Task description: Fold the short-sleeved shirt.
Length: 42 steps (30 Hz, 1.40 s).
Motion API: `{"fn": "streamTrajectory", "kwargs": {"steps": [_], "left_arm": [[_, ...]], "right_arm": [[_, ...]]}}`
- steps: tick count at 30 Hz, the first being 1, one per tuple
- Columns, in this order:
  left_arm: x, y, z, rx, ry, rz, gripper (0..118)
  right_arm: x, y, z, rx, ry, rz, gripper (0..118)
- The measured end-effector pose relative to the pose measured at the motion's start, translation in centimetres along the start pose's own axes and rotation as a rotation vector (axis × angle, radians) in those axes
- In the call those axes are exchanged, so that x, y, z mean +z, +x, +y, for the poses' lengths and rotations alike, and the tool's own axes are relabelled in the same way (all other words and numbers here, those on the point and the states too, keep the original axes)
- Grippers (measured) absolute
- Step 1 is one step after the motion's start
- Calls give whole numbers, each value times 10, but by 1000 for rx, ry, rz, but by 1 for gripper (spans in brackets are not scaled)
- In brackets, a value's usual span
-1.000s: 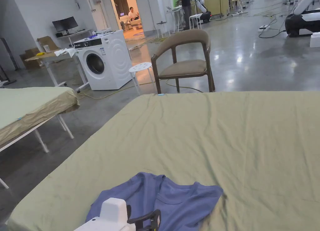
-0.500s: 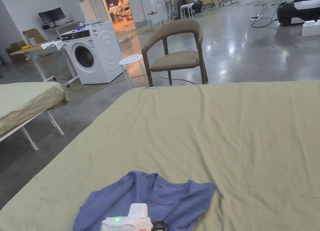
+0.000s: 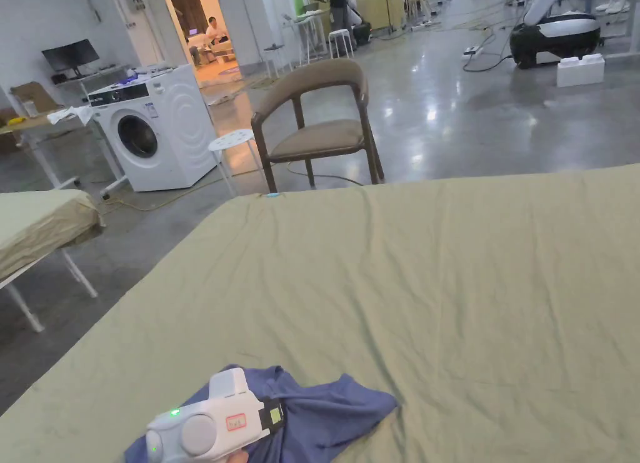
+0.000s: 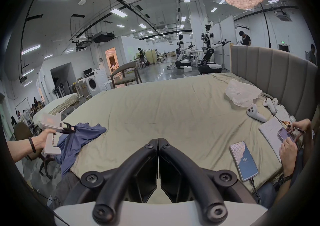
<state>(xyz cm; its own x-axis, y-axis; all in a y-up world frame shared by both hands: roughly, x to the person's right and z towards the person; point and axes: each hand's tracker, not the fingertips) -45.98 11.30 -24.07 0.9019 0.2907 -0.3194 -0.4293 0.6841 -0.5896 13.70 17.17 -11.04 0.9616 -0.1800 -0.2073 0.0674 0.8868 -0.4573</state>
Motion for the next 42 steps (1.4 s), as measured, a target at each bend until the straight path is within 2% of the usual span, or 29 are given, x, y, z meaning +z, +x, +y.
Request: {"fn": "streamTrajectory", "kwargs": {"steps": [4, 7, 11, 17, 21, 23, 24, 25, 26, 28, 29, 33, 37, 42], "left_arm": [[12, 59, 22, -47, 78, -170, 0], [10, 129, 23, -132, 96, -304, 0], [1, 235, -6, -318, 50, -491, 0], [-8, 368, -129, -553, -190, -777, 0], [6, 407, -227, -683, -366, -953, 0], [6, 408, -261, -664, -439, -983, 0], [7, 405, -273, -657, -459, -989, 0], [7, 401, -282, -666, -429, -965, 11], [8, 396, -285, -665, -420, -940, 24], [7, 380, -274, -603, -409, -929, 65], [10, 372, -263, -562, -386, -910, 71], [48, 327, -189, -500, -137, -820, 71], [122, 276, -123, -523, 195, -655, 71], [206, 223, -104, -539, 475, -393, 66]], "right_arm": [[10, 14, -2, -85, 32, -16, 0], [18, 19, -1, -94, 41, -37, 0], [30, 27, 0, -98, 60, -74, 0], [47, 42, -3, -102, 67, -144, 0], [57, 51, -9, -104, 60, -181, 0], [61, 54, -10, -111, 59, -194, 0], [63, 55, -11, -113, 59, -199, 0], [65, 56, -12, -113, 59, -203, 0], [66, 58, -13, -113, 59, -205, 0], [66, 59, -13, -115, 61, -210, 0], [66, 60, -13, -120, 63, -208, 0], [59, 58, -7, -126, 84, -174, 0], [50, 49, 4, -83, 111, -129, 0], [45, 31, 18, -13, 155, -83, 0]]}}
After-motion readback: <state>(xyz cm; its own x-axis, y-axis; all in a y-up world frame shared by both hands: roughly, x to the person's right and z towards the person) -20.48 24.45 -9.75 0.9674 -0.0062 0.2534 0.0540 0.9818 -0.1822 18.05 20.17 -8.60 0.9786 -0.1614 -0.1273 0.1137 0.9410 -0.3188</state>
